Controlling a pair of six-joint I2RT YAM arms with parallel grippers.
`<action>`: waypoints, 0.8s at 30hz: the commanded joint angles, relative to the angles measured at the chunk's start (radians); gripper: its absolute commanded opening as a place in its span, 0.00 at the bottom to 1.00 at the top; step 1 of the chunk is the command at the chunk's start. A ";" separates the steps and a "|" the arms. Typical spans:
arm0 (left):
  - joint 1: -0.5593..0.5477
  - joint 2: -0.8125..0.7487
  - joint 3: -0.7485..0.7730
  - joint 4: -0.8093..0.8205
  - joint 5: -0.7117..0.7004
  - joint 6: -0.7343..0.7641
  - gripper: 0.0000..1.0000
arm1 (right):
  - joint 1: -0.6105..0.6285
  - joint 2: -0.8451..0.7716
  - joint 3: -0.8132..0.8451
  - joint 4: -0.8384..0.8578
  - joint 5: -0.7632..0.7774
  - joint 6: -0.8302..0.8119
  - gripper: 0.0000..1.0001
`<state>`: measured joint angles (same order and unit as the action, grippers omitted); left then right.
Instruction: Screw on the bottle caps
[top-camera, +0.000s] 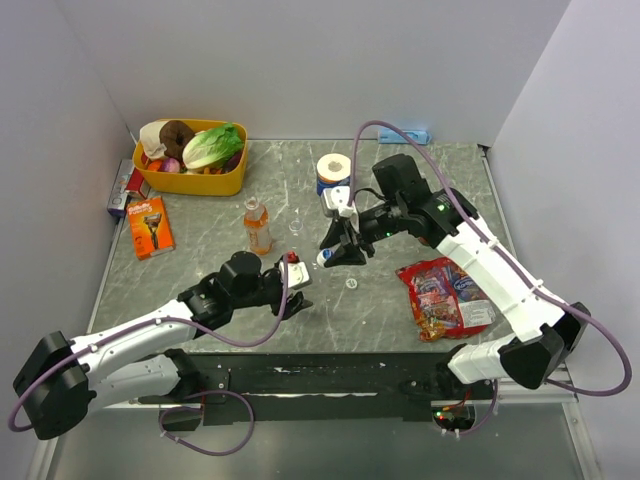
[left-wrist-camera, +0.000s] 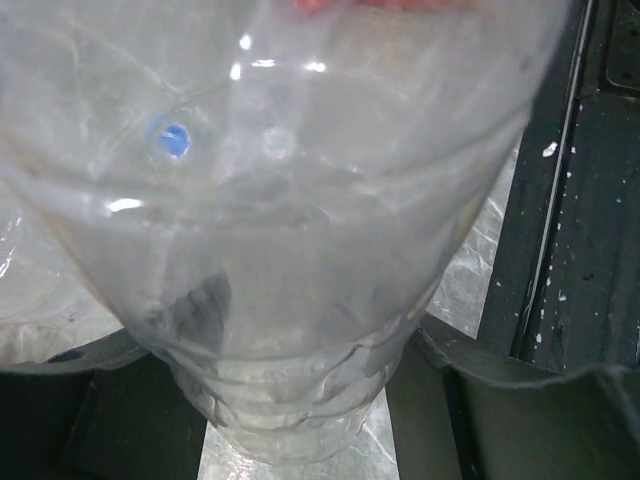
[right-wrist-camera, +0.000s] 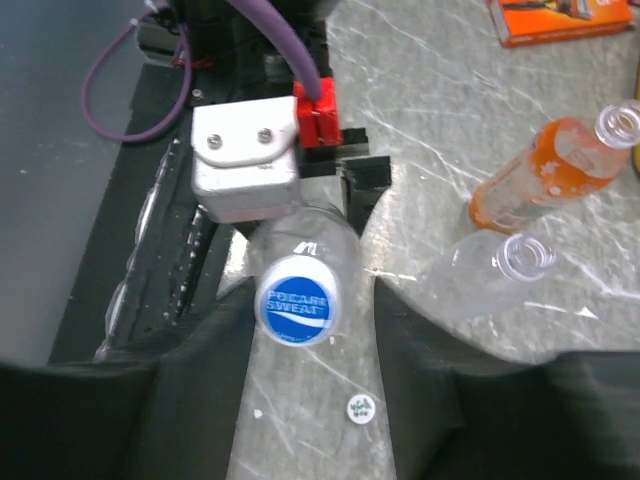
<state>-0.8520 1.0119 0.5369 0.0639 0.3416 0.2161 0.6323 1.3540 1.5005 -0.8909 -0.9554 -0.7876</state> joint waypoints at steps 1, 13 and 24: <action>-0.005 -0.018 0.015 0.077 0.047 0.008 0.01 | 0.003 0.025 0.012 0.090 -0.042 0.112 0.39; -0.053 0.050 0.040 0.235 -0.371 -0.308 0.01 | 0.038 0.060 -0.027 0.276 0.250 0.927 0.00; -0.041 -0.027 -0.006 0.102 -0.185 -0.227 0.99 | -0.016 -0.033 0.035 0.044 0.360 0.463 0.00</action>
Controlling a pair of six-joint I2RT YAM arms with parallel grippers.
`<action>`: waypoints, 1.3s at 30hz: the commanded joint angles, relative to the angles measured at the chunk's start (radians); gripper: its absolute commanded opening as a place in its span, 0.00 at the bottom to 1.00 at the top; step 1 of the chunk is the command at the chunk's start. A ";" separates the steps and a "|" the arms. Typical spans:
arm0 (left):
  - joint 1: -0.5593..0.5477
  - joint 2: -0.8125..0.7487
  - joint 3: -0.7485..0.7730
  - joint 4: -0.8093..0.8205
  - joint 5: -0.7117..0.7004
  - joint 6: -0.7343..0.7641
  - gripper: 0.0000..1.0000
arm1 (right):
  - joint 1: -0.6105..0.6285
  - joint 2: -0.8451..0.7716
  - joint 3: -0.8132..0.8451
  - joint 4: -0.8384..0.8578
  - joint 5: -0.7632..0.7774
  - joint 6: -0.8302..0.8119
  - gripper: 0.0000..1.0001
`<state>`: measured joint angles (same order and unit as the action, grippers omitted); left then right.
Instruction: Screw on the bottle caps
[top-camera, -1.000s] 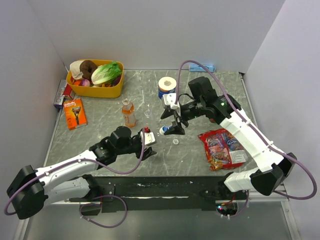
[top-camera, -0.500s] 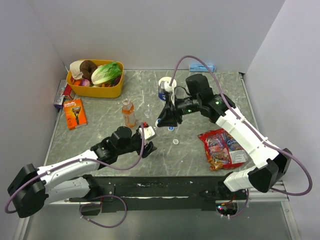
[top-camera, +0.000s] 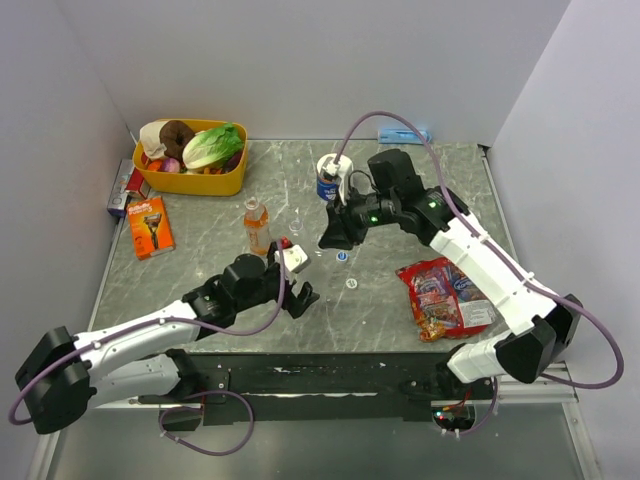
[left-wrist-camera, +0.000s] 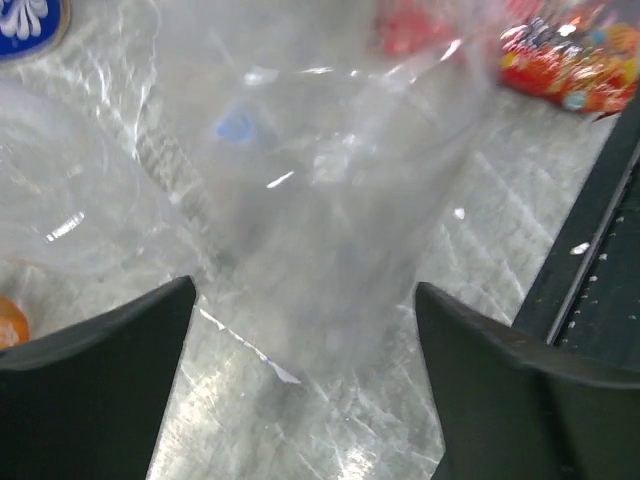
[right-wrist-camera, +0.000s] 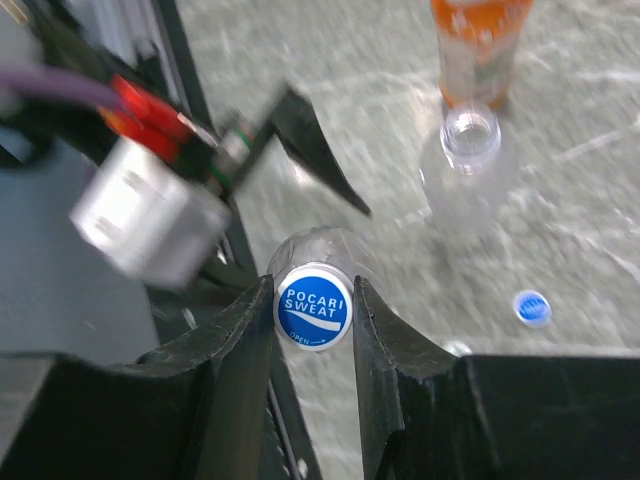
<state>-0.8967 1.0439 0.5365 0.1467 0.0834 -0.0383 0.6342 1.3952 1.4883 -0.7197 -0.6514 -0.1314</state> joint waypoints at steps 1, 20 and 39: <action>0.005 -0.064 -0.010 0.002 0.088 0.066 0.96 | -0.022 -0.084 0.058 -0.142 0.071 -0.221 0.00; 0.093 -0.104 0.048 -0.271 0.191 0.146 0.96 | -0.309 0.117 0.109 0.080 0.248 -0.401 0.00; 0.179 -0.073 0.092 -0.326 0.260 0.183 0.96 | -0.361 0.272 0.124 0.128 0.263 -0.309 0.25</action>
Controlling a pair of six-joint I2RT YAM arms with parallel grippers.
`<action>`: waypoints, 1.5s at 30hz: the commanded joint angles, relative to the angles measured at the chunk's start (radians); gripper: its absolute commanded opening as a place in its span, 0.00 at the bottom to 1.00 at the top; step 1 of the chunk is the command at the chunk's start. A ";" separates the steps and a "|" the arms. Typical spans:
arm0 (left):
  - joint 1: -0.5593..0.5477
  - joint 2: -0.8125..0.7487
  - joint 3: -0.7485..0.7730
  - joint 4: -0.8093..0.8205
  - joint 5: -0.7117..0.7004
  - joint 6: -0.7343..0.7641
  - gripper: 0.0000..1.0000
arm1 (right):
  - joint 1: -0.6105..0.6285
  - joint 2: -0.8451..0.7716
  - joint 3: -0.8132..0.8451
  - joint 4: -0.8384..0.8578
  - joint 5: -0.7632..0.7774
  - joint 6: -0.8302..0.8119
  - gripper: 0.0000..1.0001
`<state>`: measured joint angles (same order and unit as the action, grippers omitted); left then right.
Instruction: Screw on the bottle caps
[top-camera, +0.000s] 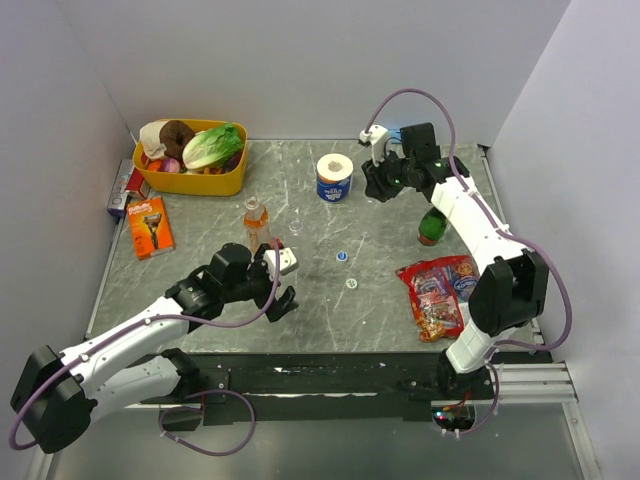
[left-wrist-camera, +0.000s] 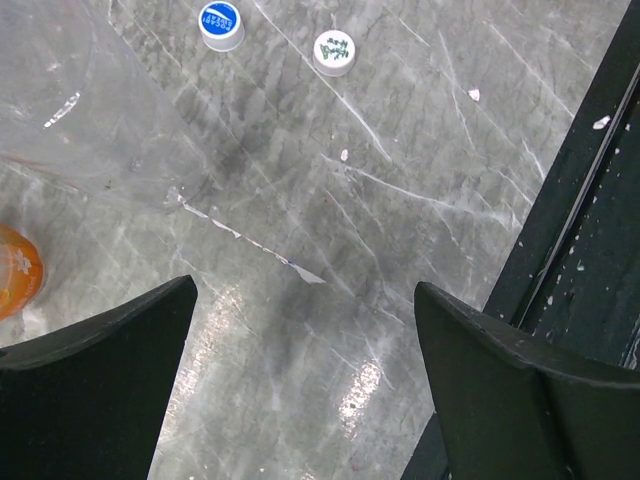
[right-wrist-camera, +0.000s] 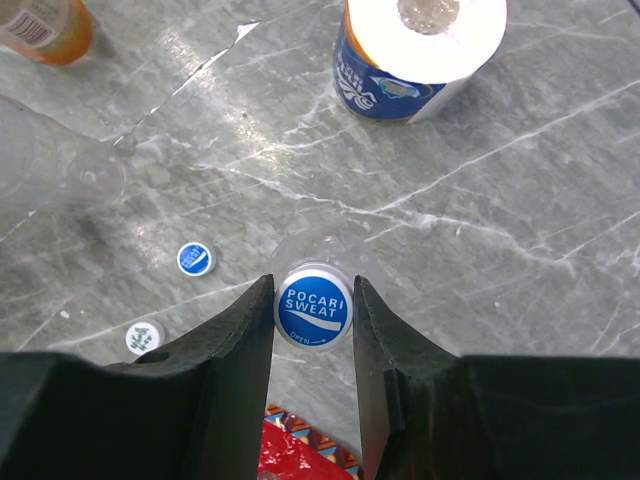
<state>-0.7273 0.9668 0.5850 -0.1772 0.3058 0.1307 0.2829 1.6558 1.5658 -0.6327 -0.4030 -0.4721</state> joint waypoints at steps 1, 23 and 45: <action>0.008 0.006 0.045 -0.004 0.039 0.012 0.96 | -0.010 0.019 0.049 0.039 0.021 0.045 0.31; 0.025 0.007 0.067 -0.042 0.079 0.035 0.96 | -0.042 0.088 0.141 0.008 0.027 0.084 0.63; 0.285 -0.276 0.104 -0.179 -0.068 -0.103 0.96 | 0.360 -0.009 -0.013 0.211 -0.223 0.093 0.84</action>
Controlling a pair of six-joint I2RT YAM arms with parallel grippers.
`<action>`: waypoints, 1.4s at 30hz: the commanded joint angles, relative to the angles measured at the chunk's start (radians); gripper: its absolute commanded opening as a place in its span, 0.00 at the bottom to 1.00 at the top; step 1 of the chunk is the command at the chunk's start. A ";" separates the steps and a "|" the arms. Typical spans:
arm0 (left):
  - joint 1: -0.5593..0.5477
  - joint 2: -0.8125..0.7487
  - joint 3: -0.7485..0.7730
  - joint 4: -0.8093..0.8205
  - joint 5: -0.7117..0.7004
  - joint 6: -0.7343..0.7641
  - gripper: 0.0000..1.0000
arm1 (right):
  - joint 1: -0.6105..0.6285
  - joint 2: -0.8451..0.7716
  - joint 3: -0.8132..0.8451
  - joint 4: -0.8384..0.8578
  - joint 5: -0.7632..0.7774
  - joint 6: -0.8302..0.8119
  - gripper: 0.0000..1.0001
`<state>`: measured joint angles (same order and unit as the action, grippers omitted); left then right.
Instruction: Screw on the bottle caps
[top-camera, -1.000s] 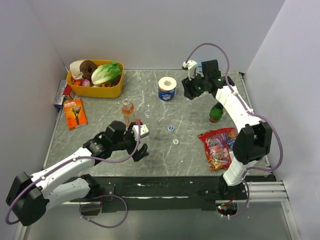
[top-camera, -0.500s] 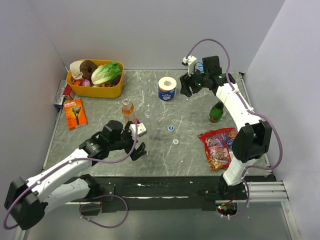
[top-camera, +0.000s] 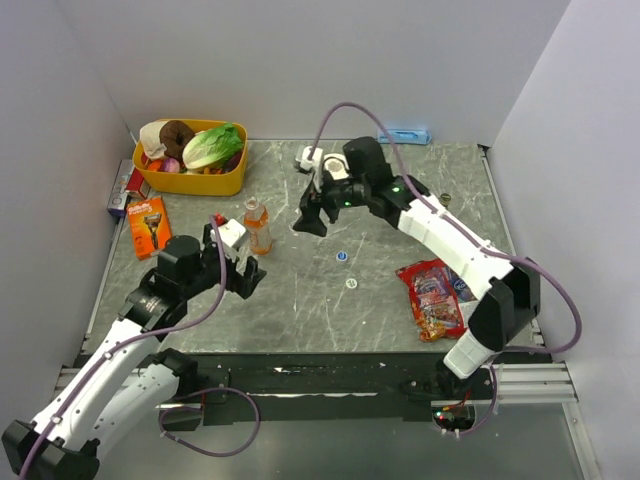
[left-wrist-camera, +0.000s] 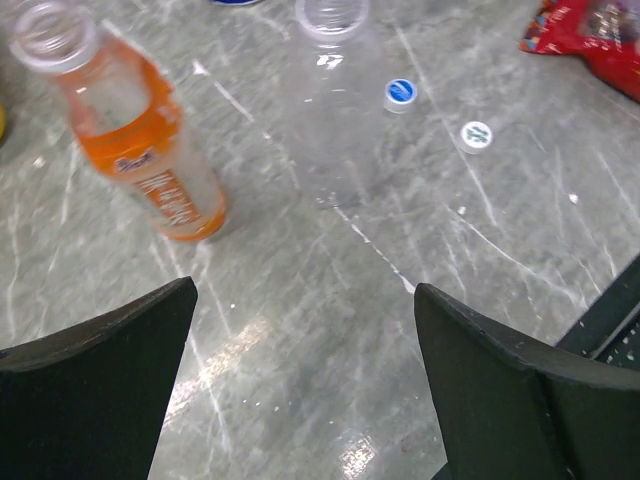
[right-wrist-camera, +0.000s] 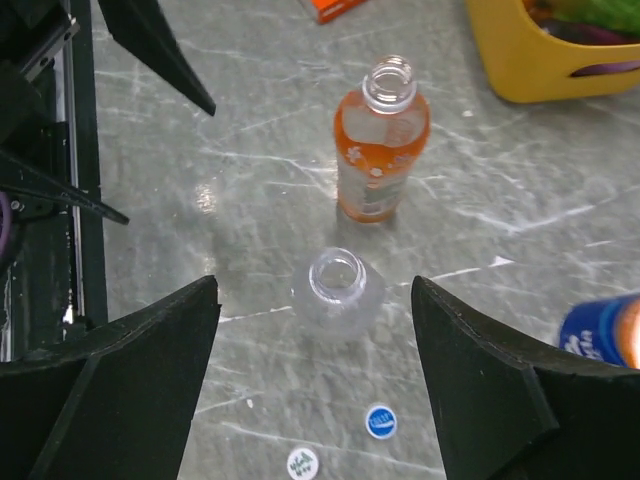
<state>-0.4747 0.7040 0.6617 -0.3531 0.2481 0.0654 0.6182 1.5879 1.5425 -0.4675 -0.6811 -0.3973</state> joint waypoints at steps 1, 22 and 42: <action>0.036 -0.015 0.032 -0.015 -0.012 -0.039 0.96 | 0.028 0.070 0.016 0.041 0.066 0.017 0.84; 0.082 0.242 0.866 -0.808 -0.007 0.128 0.96 | 0.051 0.109 0.037 -0.062 0.031 -0.095 0.01; 0.185 -0.221 -0.046 0.053 0.563 0.028 0.96 | 0.058 -0.190 0.237 -0.405 -0.090 -0.049 0.00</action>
<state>-0.2806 0.5007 0.6949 -0.5346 0.6479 0.0685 0.6701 1.4414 1.7061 -0.7860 -0.7368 -0.4656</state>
